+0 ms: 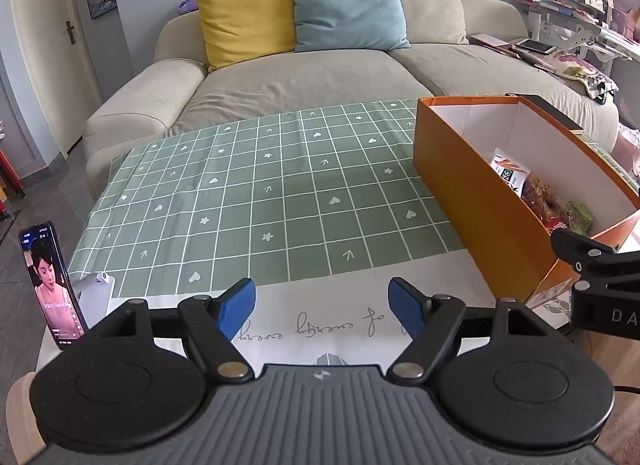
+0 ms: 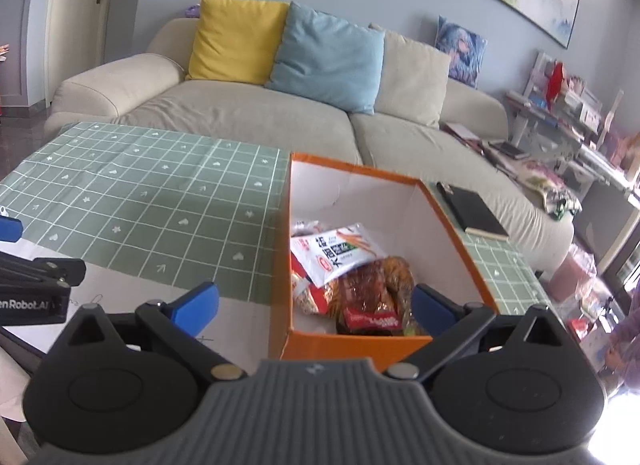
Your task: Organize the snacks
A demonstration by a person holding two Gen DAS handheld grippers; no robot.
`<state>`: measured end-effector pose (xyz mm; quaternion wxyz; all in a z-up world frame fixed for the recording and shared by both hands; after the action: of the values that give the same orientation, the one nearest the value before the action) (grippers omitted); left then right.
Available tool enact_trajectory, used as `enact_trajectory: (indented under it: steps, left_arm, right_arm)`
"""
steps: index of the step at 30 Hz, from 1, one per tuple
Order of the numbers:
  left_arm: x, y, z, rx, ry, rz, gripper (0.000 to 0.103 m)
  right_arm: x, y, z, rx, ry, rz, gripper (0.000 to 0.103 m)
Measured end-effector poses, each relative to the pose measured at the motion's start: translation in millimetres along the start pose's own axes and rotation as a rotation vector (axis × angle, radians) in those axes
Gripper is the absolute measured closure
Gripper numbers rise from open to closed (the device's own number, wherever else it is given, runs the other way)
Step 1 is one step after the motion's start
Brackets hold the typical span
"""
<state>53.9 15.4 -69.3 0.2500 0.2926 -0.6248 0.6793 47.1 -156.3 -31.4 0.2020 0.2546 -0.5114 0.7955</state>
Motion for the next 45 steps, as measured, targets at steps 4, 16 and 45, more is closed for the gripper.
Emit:
enact_trajectory:
  steps: [4,16,45]
  left_arm:
    - [-1.8,0.8,-0.4,-0.008,-0.006,-0.011,0.014]
    - [-1.3,-0.8,-1.9,-0.008,-0.007,-0.004,0.014]
    - [2.7,-7.4,-8.7,0.024,-0.007,0.021,0.014]
  right_arm:
    - [-1.2,0.4,2.8,-0.017,-0.001,-0.003,0.004]
    - [-0.9,-0.5,0.9,0.001,-0.007,0.000,0.004]
    - [-0.8,-2.2,-1.5,0.018,-0.015,0.008,0.004]
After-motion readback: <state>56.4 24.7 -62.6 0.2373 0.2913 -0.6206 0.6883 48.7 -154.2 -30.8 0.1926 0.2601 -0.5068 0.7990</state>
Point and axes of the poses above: each gripper's, at about its wrist camera, not at the fingertips, and x roughly against the way its jaws point, z to its right, y to its underside, the point moved 9 cm from there along -x, roughly the way its jaws point, and after that the axes turned 11 degrees about x, right-handed, at the moved point
